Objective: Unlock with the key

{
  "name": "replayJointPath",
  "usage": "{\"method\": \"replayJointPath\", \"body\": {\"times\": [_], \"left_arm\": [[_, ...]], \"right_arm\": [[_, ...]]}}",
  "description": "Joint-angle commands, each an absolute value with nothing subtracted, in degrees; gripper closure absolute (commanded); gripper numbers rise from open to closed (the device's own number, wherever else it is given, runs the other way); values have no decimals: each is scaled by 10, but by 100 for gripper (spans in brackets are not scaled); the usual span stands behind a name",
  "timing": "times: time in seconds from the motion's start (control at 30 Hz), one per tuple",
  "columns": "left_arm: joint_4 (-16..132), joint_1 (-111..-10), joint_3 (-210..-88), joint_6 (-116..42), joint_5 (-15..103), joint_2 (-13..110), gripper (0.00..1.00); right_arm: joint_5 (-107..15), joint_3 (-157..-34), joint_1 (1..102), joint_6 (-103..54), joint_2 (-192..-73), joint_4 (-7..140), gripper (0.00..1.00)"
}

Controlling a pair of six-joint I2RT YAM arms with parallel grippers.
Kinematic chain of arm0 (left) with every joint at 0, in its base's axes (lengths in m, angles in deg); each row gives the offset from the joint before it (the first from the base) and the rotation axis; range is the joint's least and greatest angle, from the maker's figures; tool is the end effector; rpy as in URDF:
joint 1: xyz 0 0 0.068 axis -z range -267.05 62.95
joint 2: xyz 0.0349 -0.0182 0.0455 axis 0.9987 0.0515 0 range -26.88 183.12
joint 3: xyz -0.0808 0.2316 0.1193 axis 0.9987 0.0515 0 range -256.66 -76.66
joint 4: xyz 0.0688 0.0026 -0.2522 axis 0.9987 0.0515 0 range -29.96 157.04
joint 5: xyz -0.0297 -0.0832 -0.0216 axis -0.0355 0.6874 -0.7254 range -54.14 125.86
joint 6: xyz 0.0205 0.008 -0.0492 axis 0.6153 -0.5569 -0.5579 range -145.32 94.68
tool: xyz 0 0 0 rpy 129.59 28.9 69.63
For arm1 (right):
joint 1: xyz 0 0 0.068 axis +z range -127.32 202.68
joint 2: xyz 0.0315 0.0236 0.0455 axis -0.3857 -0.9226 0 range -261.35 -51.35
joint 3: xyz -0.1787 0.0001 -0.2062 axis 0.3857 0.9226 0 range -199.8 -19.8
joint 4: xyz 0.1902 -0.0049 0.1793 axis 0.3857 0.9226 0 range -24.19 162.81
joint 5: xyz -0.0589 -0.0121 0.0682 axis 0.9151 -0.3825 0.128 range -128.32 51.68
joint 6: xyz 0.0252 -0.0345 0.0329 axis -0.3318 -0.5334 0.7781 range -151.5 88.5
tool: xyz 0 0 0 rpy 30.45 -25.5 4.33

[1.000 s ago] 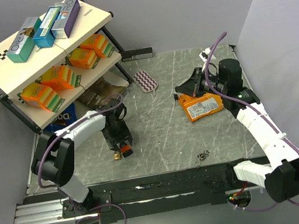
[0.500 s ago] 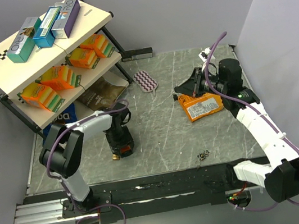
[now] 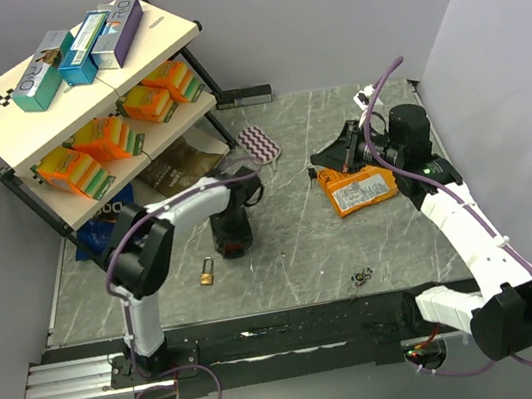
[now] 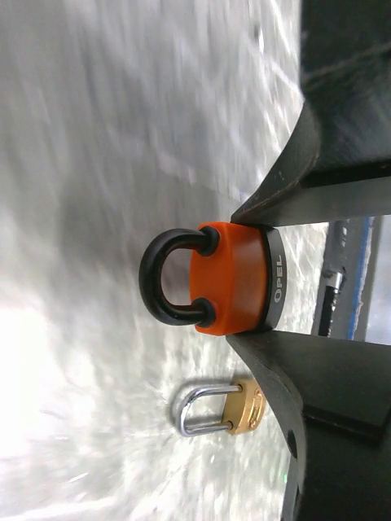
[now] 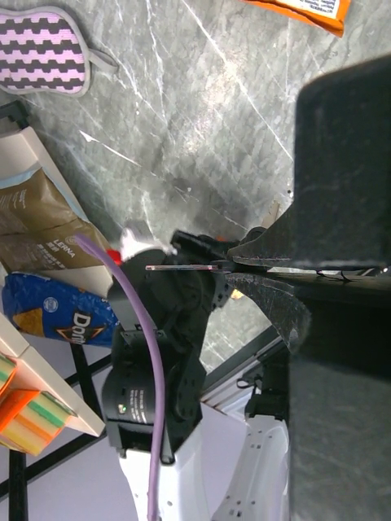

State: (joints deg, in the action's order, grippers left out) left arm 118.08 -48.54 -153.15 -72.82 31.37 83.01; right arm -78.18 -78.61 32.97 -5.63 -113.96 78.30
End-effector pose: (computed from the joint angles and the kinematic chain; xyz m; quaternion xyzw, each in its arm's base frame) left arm 0.2714 -0.2123 0.1674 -0.0778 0.9961 0.0372 0.0176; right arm 0.2362 0.0661 0.3632 -0.1005 0.7730 0.4343 0.4514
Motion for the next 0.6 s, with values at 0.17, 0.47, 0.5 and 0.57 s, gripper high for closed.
{"method": "replayJointPath", "body": {"times": [0.17, 0.47, 0.5, 0.57], "left_arm": [[1263, -445, -1682, -710, 235, 863, 99], [1105, -543, -1748, -755, 464, 789, 99], [1081, -553, -1748, -768, 486, 782, 99], [1009, -572, -1737, -806, 543, 760, 99]], "right_arm": [[-769, -811, 327, -77, -1135, 782, 100], [-754, -820, 331, -87, -1129, 803, 100], [-753, -820, 335, -87, -1129, 805, 100], [-745, -824, 342, -92, -1130, 813, 100]]}}
